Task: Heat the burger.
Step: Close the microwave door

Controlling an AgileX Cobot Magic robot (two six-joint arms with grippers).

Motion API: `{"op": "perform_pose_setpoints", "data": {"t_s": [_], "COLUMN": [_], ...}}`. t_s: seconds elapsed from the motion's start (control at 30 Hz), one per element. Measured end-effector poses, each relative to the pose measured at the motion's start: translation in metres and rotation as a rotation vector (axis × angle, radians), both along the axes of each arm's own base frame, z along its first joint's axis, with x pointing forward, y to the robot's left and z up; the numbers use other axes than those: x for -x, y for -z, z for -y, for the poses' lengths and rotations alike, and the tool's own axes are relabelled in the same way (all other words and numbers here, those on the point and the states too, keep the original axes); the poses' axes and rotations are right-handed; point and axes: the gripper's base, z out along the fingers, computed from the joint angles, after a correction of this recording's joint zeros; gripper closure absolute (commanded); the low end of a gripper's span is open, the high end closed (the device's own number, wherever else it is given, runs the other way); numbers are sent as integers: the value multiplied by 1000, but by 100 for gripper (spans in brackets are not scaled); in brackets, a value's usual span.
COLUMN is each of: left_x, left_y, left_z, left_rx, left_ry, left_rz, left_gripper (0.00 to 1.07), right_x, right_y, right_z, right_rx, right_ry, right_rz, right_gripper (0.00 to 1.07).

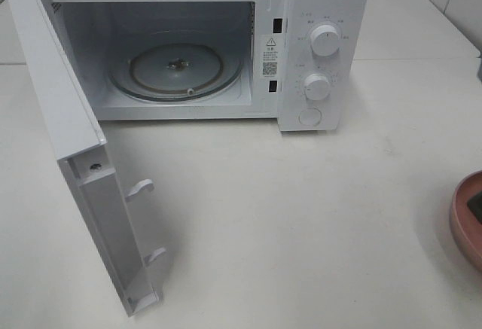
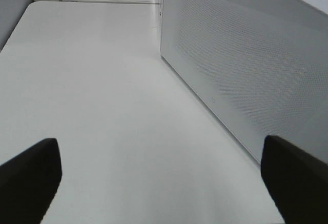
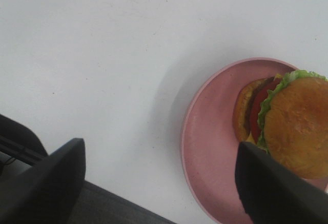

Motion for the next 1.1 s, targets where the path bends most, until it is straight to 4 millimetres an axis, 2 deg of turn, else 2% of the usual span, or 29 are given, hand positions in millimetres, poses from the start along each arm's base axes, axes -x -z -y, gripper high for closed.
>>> {"op": "perform_pose_setpoints", "data": {"t_s": [0.07, 0.2, 0.43, 0.63, 0.9, 1.1], "left_x": [0, 0, 0, 0, 0, 0], "left_y": [0, 0, 0, 0, 0, 0], "left_z": [0, 0, 0, 0, 0, 0], "left_rx": [0, 0, 0, 0, 0, 0], "left_ry": [0, 0, 0, 0, 0, 0], "left_rz": [0, 0, 0, 0, 0, 0], "left_gripper": [9, 9, 9, 9, 9, 9], "right_x": [13, 25, 46, 74, 101, 121], "right_y": [-10, -15, -2, 3, -5, -1], "right_z": [5, 11, 33, 50, 58, 61], "right_rx": [-45, -100, -142, -189, -254, -291], "right_ry": [-17, -21, 62, 160, 224, 260], "right_rz": [37, 66, 93, 218, 386, 487], "right_gripper": [31, 31, 31, 31, 31, 31]}}
